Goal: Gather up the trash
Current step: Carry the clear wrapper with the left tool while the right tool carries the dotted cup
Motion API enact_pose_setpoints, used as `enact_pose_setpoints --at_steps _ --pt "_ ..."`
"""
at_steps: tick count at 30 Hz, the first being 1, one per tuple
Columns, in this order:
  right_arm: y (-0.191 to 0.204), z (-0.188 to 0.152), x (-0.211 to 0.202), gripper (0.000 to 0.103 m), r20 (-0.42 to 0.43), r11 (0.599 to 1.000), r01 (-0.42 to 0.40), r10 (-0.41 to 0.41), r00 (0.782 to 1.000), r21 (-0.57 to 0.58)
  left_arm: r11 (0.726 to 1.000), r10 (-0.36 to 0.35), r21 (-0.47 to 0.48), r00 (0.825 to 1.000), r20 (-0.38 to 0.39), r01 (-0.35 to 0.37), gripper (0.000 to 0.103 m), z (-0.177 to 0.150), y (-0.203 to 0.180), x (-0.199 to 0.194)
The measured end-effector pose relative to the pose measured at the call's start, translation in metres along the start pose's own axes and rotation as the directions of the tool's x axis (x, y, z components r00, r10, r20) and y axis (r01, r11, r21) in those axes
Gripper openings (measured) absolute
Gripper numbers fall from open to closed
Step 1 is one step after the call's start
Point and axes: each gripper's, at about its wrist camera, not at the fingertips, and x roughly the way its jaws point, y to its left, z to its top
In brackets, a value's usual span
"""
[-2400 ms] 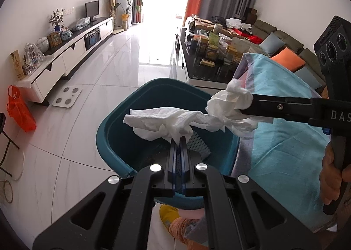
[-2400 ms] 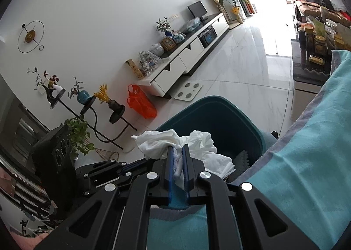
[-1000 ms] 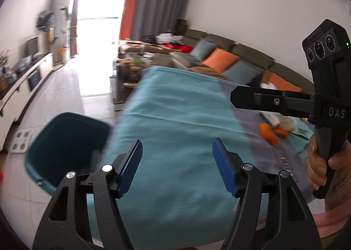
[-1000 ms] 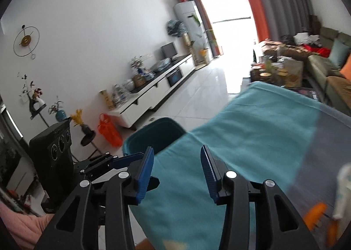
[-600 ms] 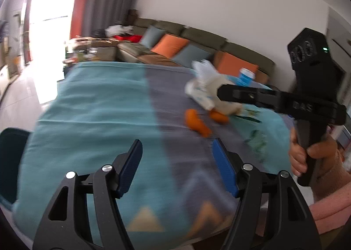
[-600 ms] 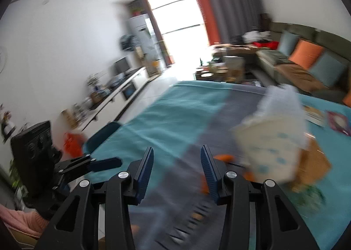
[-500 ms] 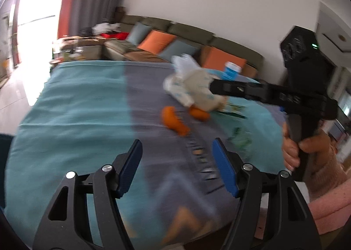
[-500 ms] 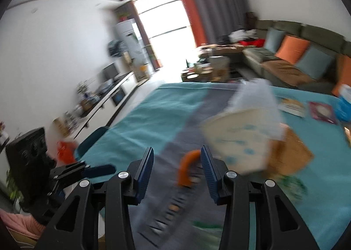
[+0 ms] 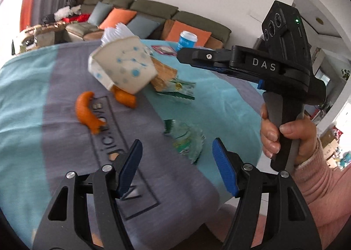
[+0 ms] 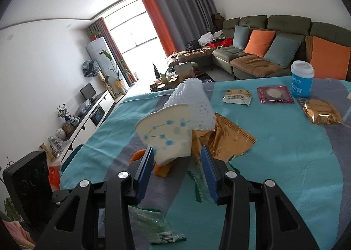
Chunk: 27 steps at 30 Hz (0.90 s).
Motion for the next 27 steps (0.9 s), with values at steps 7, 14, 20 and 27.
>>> enact_pose_setpoints --at_steps 7,14,20,27 --pt "-0.005 0.006 0.013 0.045 -0.004 1.000 -0.019 0.019 1.000 0.014 0.999 -0.040 -0.037 0.997 -0.061 0.038 0.056 0.005 -0.001 0.025" --pt "-0.008 0.017 0.042 0.048 -0.043 0.996 -0.085 0.086 0.995 0.030 0.995 -0.070 -0.075 0.993 -0.090 0.064 0.021 0.003 0.005 0.039" --pt "-0.010 0.029 0.065 0.051 -0.070 0.989 -0.137 0.141 0.988 0.052 0.997 -0.059 -0.058 0.996 -0.065 0.055 0.012 0.001 0.009 0.026" --pt "-0.006 0.031 0.079 0.054 -0.098 0.984 -0.166 0.171 0.980 0.058 0.998 -0.019 -0.056 0.999 -0.027 0.017 0.008 -0.003 0.019 0.003"
